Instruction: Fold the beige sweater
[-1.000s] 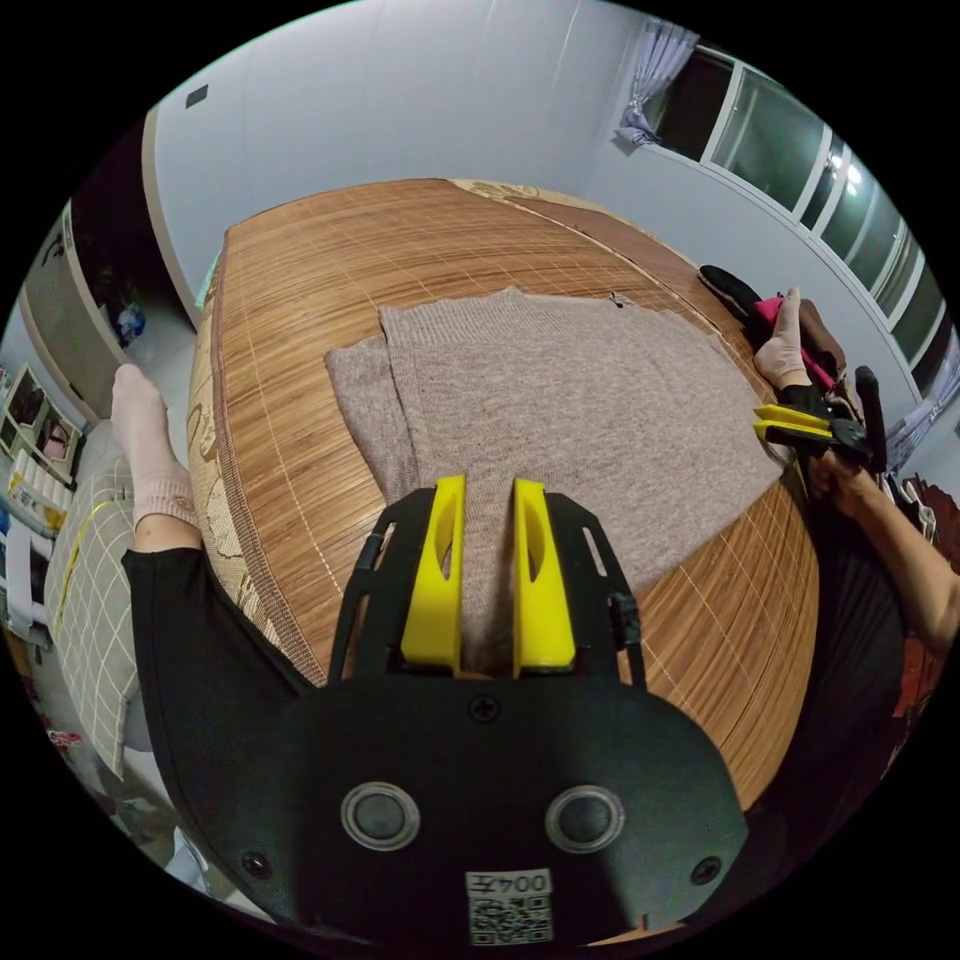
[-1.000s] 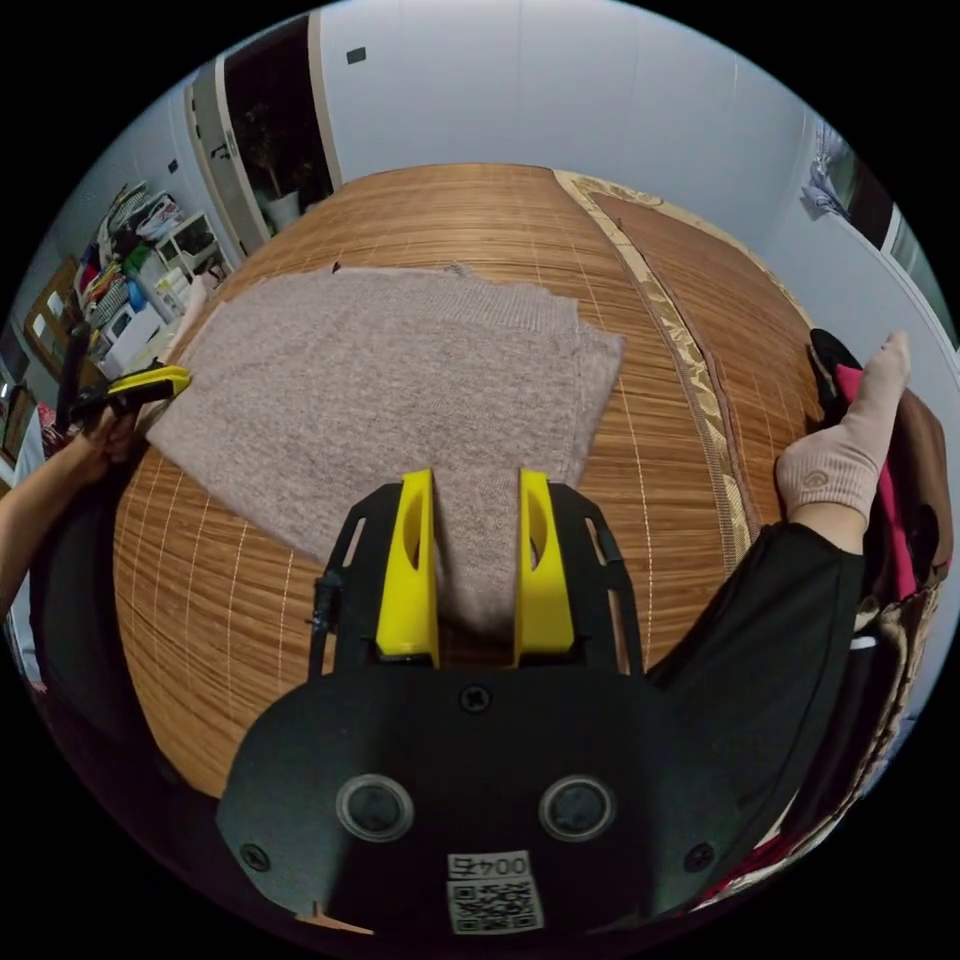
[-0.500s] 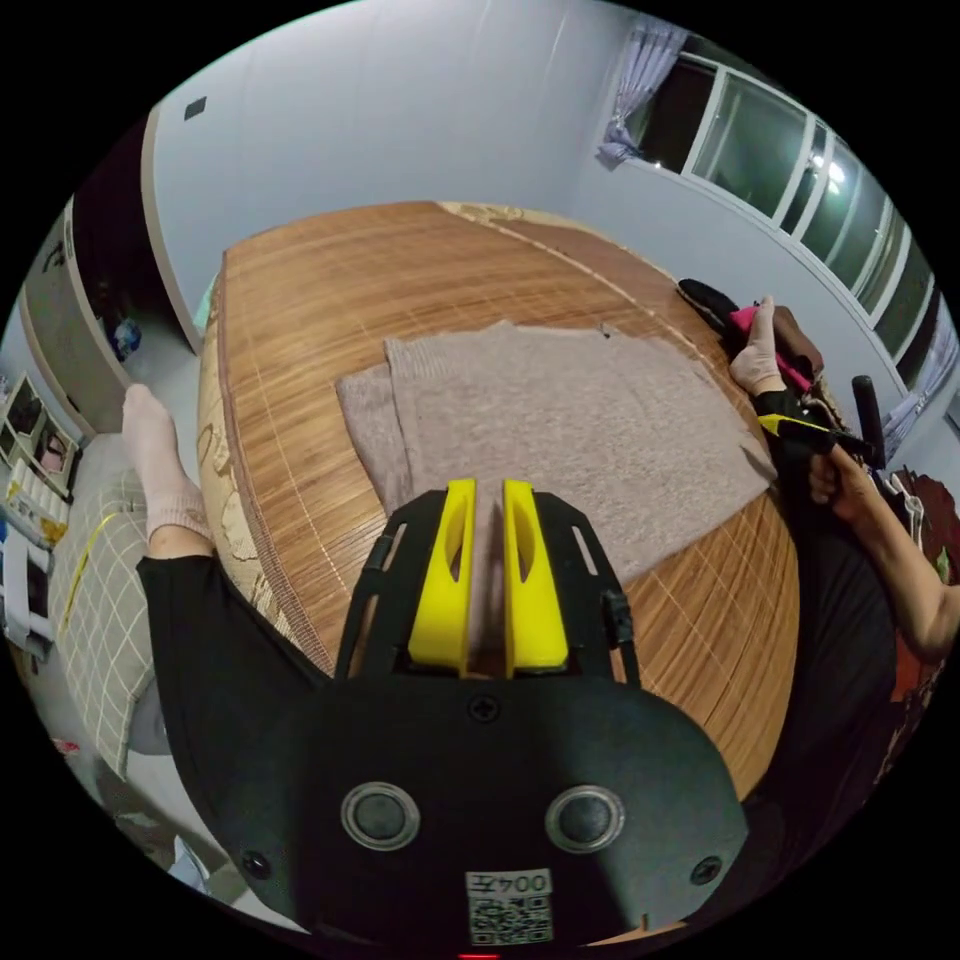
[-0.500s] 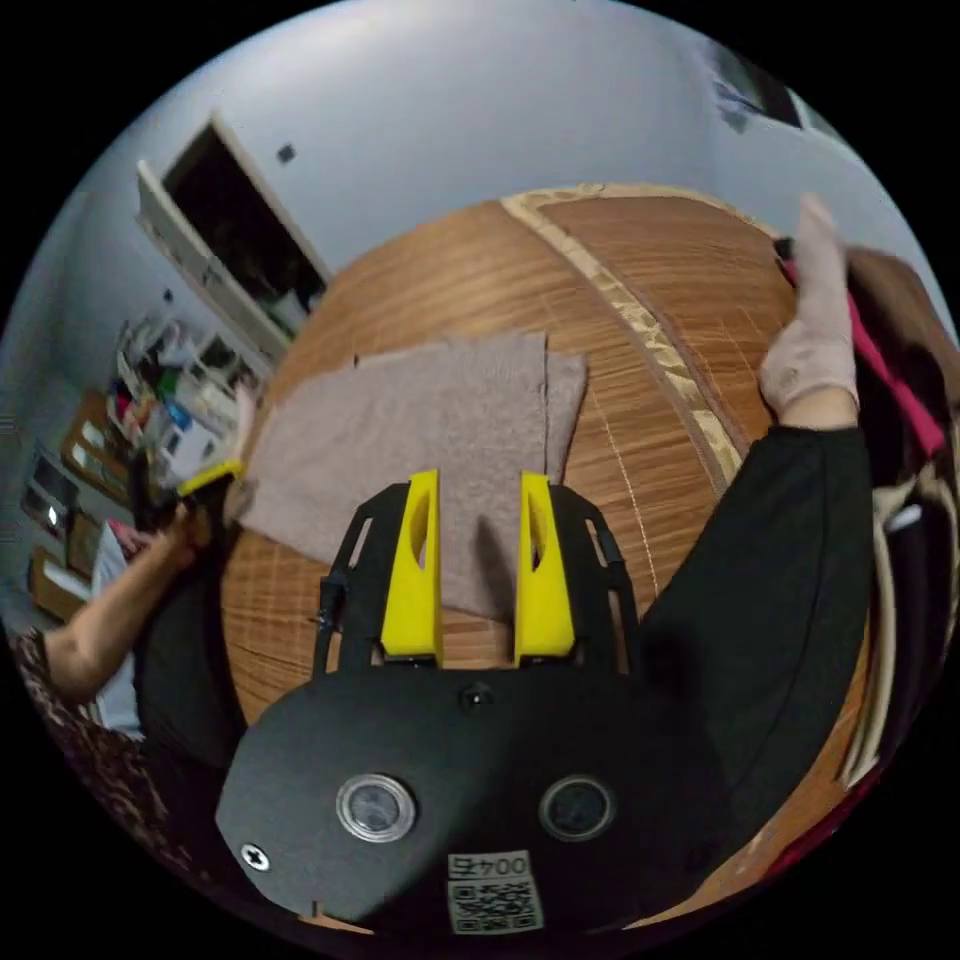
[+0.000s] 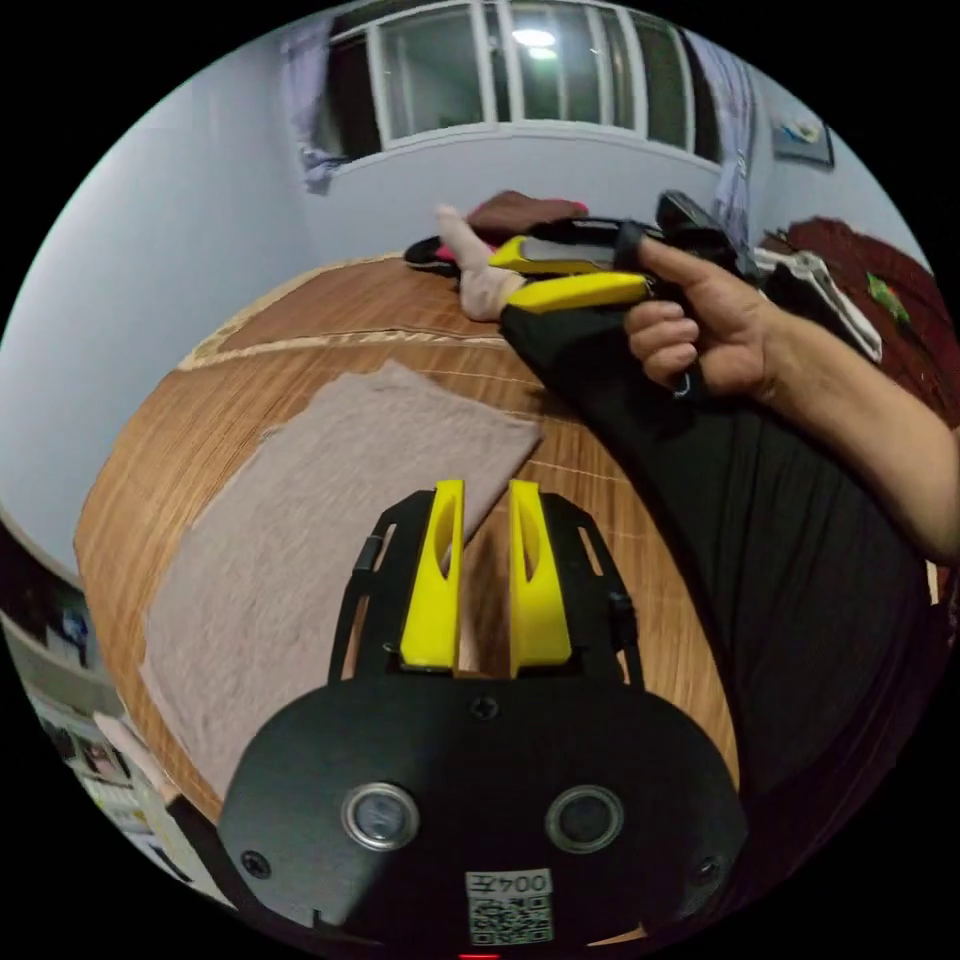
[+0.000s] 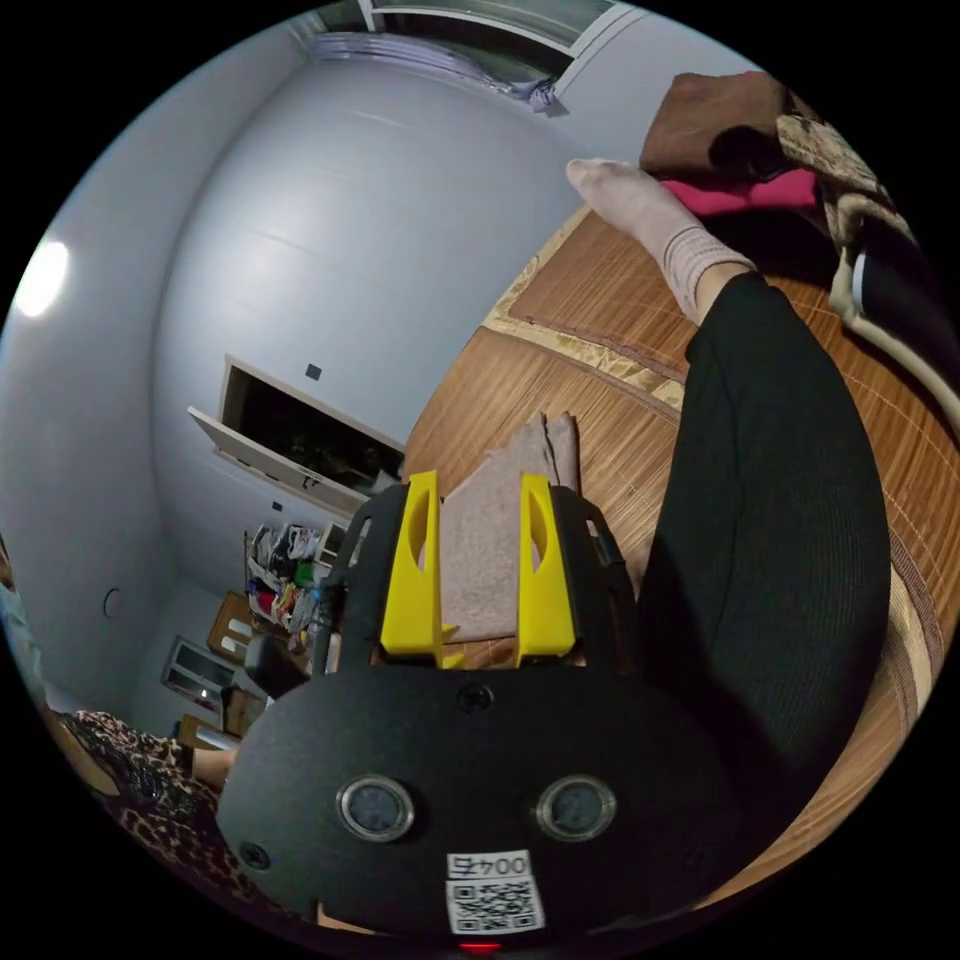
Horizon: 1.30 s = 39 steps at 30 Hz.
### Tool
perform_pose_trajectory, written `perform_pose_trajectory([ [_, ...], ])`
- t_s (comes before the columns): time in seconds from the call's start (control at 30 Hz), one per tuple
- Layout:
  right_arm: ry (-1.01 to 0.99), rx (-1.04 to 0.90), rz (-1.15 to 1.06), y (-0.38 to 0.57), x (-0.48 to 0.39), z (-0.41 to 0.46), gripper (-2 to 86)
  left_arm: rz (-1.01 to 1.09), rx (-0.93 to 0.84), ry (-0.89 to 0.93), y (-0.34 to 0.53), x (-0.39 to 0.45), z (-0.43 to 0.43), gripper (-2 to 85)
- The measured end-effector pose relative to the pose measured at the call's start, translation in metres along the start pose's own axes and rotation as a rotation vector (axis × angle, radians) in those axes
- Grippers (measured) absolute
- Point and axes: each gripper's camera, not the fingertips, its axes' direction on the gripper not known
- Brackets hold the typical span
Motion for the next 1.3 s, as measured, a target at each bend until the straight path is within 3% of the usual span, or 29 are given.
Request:
perform_pose_trajectory([
  [0.33, -0.045, 0.023, 0.043, -0.035, 0.005, -0.019, 12.3, 0.081, -0.176, -0.146, -0.015, 0.085, 0.123, 8.5],
  [0.67, -0.02, 0.024, 0.075, -0.066, 0.004, -0.015, 12.5, -0.067, -0.166, -0.09, -0.029, 0.061, 0.158, 5.0],
  [0.93, 0.043, -0.177, 0.17, -0.096, 0.012, 0.03, 17.6, -0.253, -0.015, 0.105, -0.006, 0.006, 0.081, 2.4],
  [1.3, 0.129, -0.444, 0.196, -0.103, 0.021, 0.108, 18.7, -0.28, 0.068, 0.196, 0.014, -0.008, -0.027, 2.0],
])
